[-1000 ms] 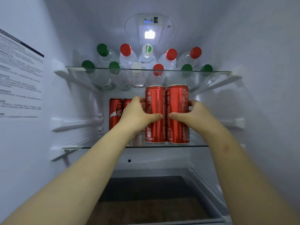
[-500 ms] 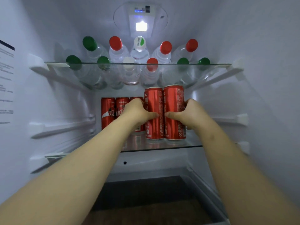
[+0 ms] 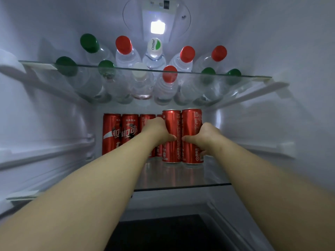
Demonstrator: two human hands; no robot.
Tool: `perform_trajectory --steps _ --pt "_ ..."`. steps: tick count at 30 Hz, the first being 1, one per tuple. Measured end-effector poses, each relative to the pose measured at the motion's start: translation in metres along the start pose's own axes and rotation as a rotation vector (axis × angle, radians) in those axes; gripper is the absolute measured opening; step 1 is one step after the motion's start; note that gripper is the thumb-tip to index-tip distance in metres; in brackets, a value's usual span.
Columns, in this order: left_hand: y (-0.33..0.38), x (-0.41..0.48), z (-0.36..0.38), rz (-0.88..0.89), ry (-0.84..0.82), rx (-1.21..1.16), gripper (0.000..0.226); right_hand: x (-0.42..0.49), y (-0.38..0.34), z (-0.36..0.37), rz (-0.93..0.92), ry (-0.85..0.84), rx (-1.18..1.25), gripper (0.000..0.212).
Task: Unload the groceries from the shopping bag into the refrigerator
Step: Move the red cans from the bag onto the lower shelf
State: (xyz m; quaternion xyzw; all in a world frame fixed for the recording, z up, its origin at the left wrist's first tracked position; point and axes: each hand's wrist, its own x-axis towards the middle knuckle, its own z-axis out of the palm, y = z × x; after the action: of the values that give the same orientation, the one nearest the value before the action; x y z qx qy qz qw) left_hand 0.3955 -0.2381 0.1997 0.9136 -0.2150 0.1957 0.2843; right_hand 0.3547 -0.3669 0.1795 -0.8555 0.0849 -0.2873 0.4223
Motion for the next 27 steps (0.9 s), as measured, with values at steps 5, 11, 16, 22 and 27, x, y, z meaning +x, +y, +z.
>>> perform_trajectory --steps 5,11,16,22,27 --pt "0.002 0.025 0.005 -0.028 -0.071 0.102 0.051 0.021 0.001 0.003 0.036 -0.043 -0.056 0.061" --pt "0.003 0.046 0.005 -0.07 -0.138 0.127 0.057 0.044 -0.004 0.005 0.084 -0.1 -0.182 0.059" --pt "-0.002 0.054 0.014 -0.014 -0.104 0.136 0.062 0.056 0.009 0.007 0.092 -0.003 -0.184 0.057" --pt "-0.003 0.046 0.023 0.078 0.003 0.307 0.055 0.05 0.02 0.006 0.057 0.057 -0.141 0.052" --pt "0.0 0.043 0.034 0.271 0.095 0.38 0.035 0.043 0.023 -0.002 -0.05 0.178 -0.285 0.025"
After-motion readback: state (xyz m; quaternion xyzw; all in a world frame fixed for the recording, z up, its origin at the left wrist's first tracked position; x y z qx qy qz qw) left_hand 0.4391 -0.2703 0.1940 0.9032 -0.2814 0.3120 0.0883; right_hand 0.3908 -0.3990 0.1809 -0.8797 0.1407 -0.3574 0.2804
